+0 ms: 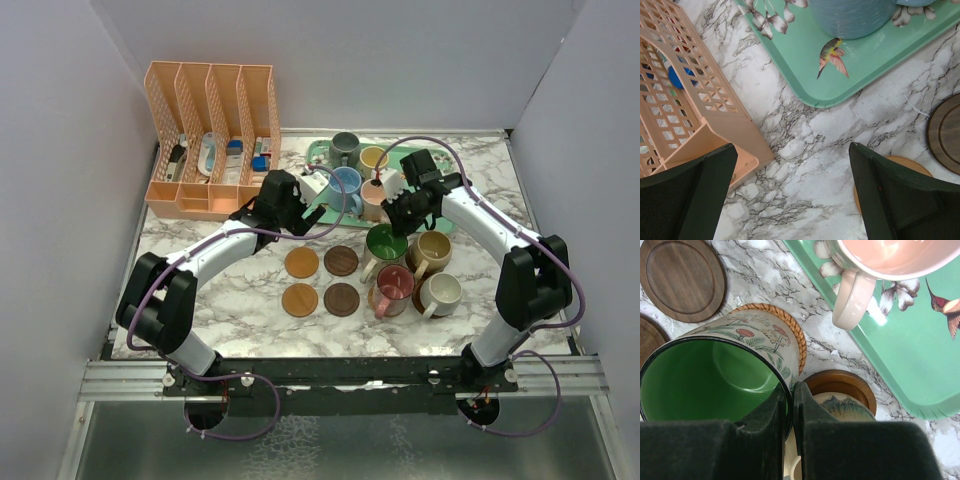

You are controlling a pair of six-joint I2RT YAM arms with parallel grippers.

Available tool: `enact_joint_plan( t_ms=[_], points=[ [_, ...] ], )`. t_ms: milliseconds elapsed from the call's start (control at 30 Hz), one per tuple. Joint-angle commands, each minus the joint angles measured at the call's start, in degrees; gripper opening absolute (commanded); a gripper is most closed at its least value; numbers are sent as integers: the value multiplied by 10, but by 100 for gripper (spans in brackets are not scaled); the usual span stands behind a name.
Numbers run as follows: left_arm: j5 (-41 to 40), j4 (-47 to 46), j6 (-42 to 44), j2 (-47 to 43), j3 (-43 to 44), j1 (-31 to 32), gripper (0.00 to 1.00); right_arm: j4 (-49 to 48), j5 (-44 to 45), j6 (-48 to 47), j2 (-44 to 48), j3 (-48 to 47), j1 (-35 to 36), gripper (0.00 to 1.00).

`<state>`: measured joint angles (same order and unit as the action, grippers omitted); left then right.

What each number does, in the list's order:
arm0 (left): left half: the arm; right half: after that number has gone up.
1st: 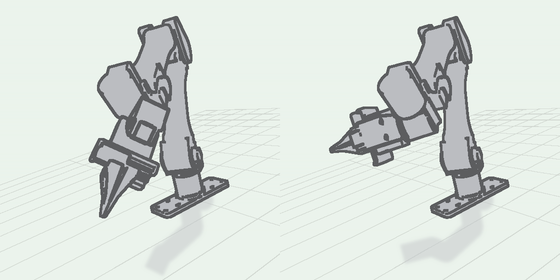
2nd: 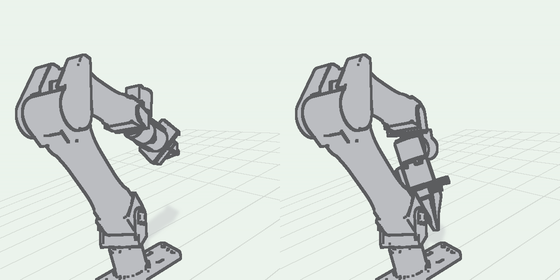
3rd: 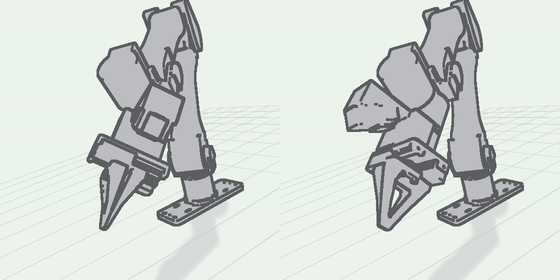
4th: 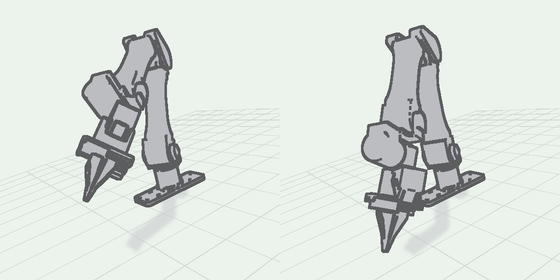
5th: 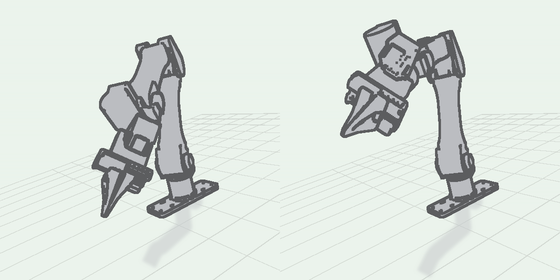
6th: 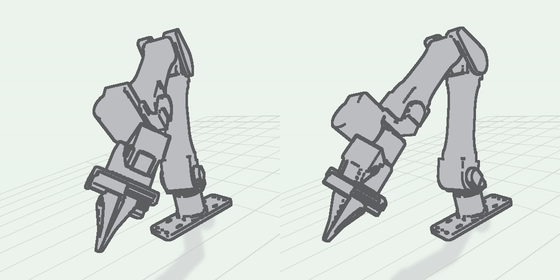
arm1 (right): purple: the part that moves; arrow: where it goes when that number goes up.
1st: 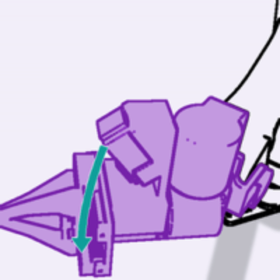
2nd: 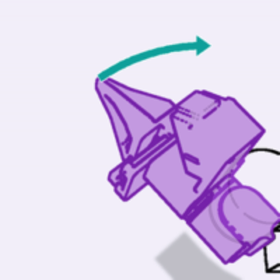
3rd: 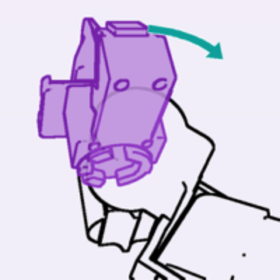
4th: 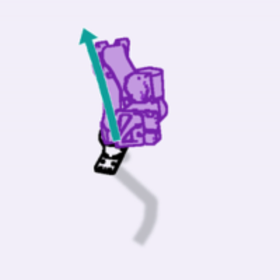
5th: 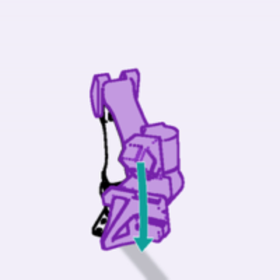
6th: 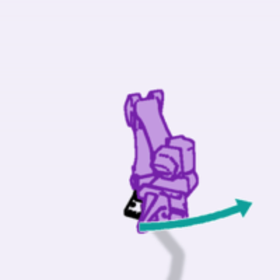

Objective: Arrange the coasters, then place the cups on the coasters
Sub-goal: Place the cup on the coaster.

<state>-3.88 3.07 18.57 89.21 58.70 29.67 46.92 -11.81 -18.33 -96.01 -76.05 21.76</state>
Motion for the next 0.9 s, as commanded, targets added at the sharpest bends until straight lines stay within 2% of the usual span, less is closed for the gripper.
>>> enact_joint_plan(
  t_ms=[0,367,567,767,867],
  points=[
    [16,0,2,2,16,-2,99,-17,-11,-2,15,-14,3,10],
    [20,1,2,0,14,-3,99,-10,-8,0,20,-15,4,18],
    [21,1,2,-1,13,-2,99,-10,2,0,28,-24,4,26],
    [19,0,2,-1,12,-2,99,-22,20,-13,45,-39,4,56],
    [18,1,2,-2,12,-2,99,-23,32,-19,46,-60,4,63]
  ],
)
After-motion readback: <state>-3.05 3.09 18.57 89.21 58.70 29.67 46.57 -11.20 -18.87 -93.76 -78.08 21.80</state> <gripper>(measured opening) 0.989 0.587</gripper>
